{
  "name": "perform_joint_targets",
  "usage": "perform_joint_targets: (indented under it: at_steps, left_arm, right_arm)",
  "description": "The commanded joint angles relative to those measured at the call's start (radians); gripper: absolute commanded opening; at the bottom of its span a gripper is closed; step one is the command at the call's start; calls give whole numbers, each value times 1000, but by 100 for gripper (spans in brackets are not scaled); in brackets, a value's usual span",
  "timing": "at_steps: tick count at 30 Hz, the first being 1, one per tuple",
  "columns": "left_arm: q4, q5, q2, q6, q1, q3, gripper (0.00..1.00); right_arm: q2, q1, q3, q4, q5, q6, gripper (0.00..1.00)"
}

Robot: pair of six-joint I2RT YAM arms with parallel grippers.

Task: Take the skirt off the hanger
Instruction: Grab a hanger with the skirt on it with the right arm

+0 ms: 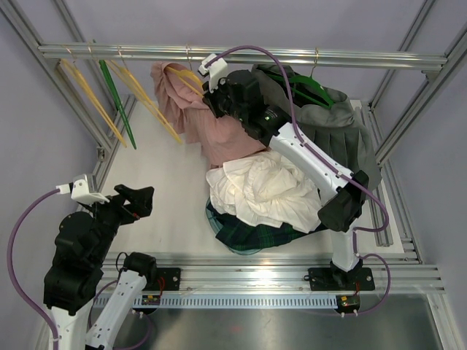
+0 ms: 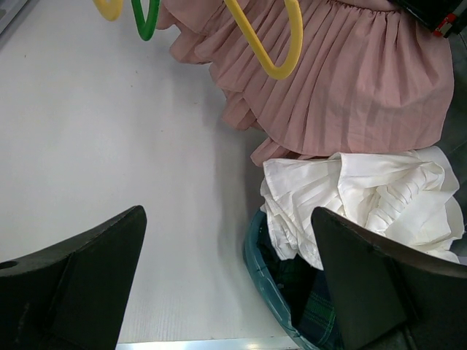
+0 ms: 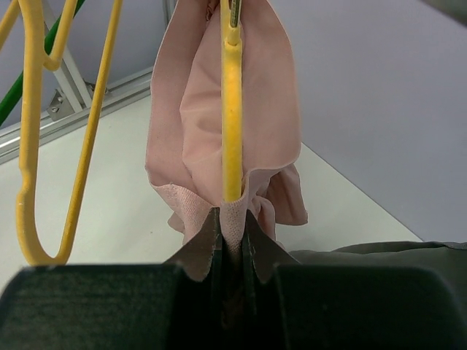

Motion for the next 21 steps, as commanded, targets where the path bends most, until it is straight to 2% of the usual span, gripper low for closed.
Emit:
perform_joint_targets:
  at_steps: [1,11,15,21]
  left_arm:
    - [63,6,16,-9,5,30,99]
    - [60,6,21,-4,5,32,99]
    - [61,6,16,-9,5,27,99]
    - [55,3,3,-12,5,24,99]
  right_arm:
    - [-172,-13,67,332,55,-30,0]
    - [-232,-13,-39,471,-82,-238,0]
    - [-204,-24,39,470,-10,-188,0]
    - [-186,-47,109,410,2,-91,0]
